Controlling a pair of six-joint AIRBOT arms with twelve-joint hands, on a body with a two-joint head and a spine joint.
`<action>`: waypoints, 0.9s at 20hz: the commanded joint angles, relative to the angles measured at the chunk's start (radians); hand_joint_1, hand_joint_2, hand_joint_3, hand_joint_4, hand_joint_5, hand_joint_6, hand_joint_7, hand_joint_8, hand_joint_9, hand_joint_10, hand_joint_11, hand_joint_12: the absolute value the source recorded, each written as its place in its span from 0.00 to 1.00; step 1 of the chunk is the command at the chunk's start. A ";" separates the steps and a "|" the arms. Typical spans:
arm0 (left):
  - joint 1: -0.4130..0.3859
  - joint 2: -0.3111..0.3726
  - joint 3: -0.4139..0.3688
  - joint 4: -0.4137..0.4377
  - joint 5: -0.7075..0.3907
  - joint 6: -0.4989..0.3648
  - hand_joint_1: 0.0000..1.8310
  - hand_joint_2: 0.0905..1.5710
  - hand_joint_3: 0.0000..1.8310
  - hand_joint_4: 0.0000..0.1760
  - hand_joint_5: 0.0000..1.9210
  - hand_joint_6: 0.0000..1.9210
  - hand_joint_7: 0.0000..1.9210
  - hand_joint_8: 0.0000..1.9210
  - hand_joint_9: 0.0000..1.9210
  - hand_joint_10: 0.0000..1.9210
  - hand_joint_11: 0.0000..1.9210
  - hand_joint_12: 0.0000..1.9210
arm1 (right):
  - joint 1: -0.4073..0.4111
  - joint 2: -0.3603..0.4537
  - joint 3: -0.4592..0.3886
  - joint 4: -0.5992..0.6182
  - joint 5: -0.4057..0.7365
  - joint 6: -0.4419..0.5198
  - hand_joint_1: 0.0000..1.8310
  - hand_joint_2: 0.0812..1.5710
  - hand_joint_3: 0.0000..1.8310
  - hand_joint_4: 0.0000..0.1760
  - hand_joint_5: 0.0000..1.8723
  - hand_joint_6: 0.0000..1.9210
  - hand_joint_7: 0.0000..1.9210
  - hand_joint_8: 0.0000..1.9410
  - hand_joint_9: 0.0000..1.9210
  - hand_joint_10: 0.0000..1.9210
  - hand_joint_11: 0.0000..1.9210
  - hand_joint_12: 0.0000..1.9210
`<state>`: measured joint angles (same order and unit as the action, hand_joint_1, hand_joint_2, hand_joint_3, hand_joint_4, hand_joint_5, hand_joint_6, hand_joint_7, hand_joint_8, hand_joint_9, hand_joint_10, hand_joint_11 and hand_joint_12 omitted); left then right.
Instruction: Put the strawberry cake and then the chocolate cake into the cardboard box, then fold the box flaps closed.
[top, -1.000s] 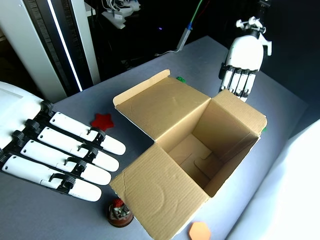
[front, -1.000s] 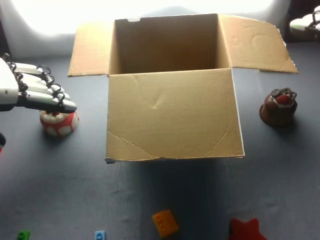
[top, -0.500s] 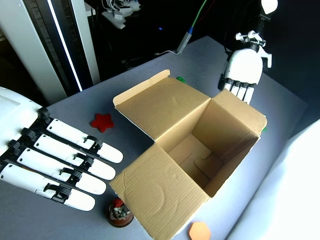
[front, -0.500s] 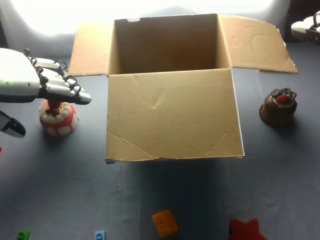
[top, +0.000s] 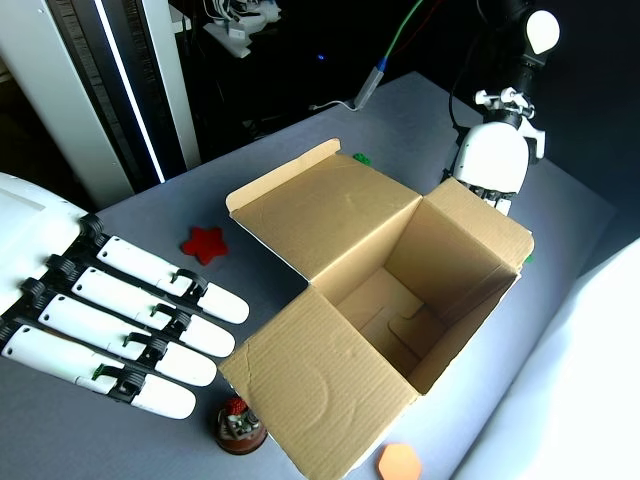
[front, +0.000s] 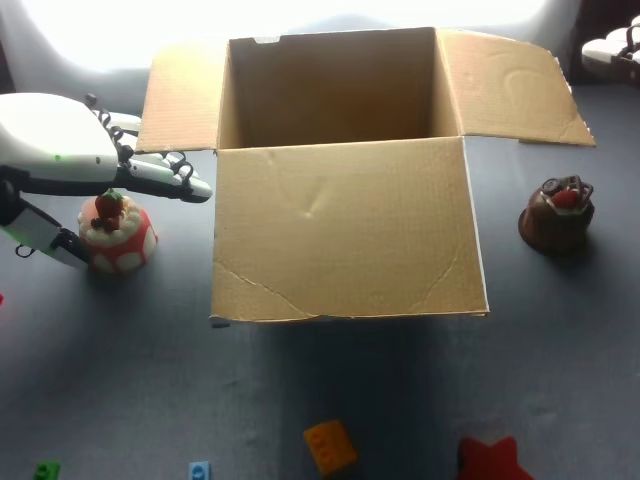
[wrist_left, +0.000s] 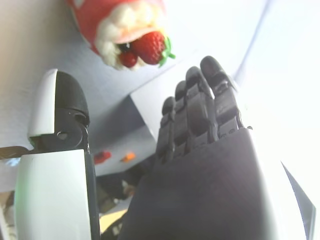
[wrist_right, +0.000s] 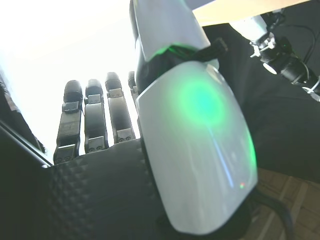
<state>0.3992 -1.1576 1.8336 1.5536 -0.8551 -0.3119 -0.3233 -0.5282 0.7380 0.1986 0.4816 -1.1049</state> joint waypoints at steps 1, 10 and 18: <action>-0.001 -0.003 0.014 -0.063 -0.009 0.002 0.66 0.63 0.00 0.13 0.06 0.00 0.10 0.00 0.12 0.00 0.00 0.36 | 0.005 0.008 0.003 0.000 0.128 -0.005 0.62 0.66 0.00 0.07 0.03 0.00 0.02 0.00 0.03 0.00 0.00 0.13; 0.035 -0.086 0.136 -0.097 -0.021 -0.002 0.65 0.62 0.00 0.09 0.06 0.00 0.10 0.00 0.12 0.00 0.00 0.37 | 0.005 0.004 0.003 0.000 0.137 -0.009 0.62 0.67 0.00 0.04 0.03 0.00 0.02 0.00 0.02 0.00 0.00 0.07; 0.073 -0.098 0.147 -0.105 -0.025 -0.004 0.66 0.61 0.00 0.12 0.06 0.00 0.11 0.00 0.12 0.00 0.00 0.36 | 0.004 0.004 0.003 0.000 0.143 -0.014 0.60 0.67 0.00 0.02 0.05 0.00 0.03 0.00 0.02 0.00 0.00 0.09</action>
<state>0.4778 -1.2575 1.9747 1.5112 -0.8658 -0.3164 -0.3275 -0.5365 0.7380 0.1989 0.5026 -1.1160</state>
